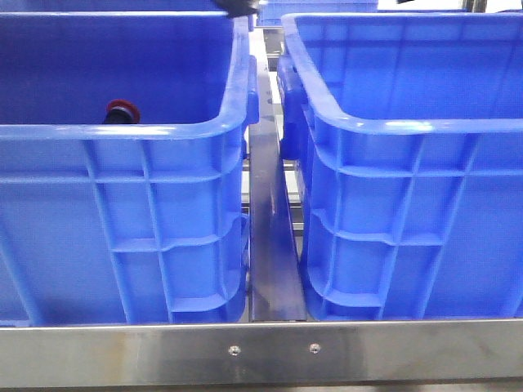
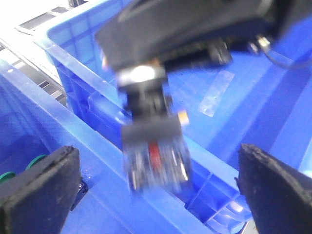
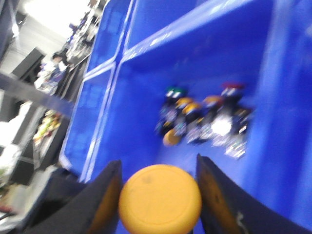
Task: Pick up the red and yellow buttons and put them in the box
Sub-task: 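Carry the yellow button with the right gripper down into the empty bin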
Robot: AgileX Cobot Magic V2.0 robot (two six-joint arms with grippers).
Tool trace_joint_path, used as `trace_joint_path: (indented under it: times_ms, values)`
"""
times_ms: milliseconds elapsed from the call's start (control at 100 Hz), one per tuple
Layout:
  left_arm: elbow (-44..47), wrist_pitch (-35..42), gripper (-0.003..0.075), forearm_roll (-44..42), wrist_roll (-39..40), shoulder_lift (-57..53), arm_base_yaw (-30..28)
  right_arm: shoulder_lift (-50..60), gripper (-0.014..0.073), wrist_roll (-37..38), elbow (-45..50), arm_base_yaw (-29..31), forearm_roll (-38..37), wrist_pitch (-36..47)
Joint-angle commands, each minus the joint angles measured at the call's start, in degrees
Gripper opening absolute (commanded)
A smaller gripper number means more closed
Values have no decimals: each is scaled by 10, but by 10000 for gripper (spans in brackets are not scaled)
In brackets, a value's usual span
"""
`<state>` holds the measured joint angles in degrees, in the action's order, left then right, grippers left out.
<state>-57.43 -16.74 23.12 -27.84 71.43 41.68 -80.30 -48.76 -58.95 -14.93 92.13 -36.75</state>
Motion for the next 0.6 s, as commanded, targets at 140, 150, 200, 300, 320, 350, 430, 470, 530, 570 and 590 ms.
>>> trace_joint_path:
  times_ms: [140, 150, 200, 300, 320, 350, 430, 470, 530, 570, 590]
  values:
    - [-17, 40, 596, 4, 1, -18, 5, 51, 132, -139, -22, 86, 30, 11]
    - [-17, 40, 596, 4, 1, -18, 5, 51, 132, -144, -22, 89, 30, 13]
    - [-17, 40, 596, 4, 1, -18, 5, 52, 132, -187, -22, 105, 26, 25]
    - [-17, 40, 596, 4, 1, -18, 5, 50, 132, -299, -16, 115, 20, 83]
    - [-17, 40, 596, 4, 1, -18, 5, 49, 132, -323, -13, 115, 20, 100]
    - [-17, 40, 596, 4, 1, -18, 5, 48, 132, -355, -9, 115, 20, 120]
    - [-17, 40, 596, 4, 1, -18, 5, 41, 132, -422, -1, 115, 29, 164]
    - [-17, 40, 596, 4, 1, -18, 5, 33, 132, -447, 2, 115, 38, 189]
    - [-17, 40, 596, 4, 1, -18, 5, 21, 132, -466, 2, 115, 52, 213]
    - [-17, 40, 596, 4, 1, -18, 5, 10, 132, -477, 2, 115, 59, 224]
    - [-17, 40, 596, 4, 1, -18, 5, 4, 132, -485, 2, 115, 63, 229]
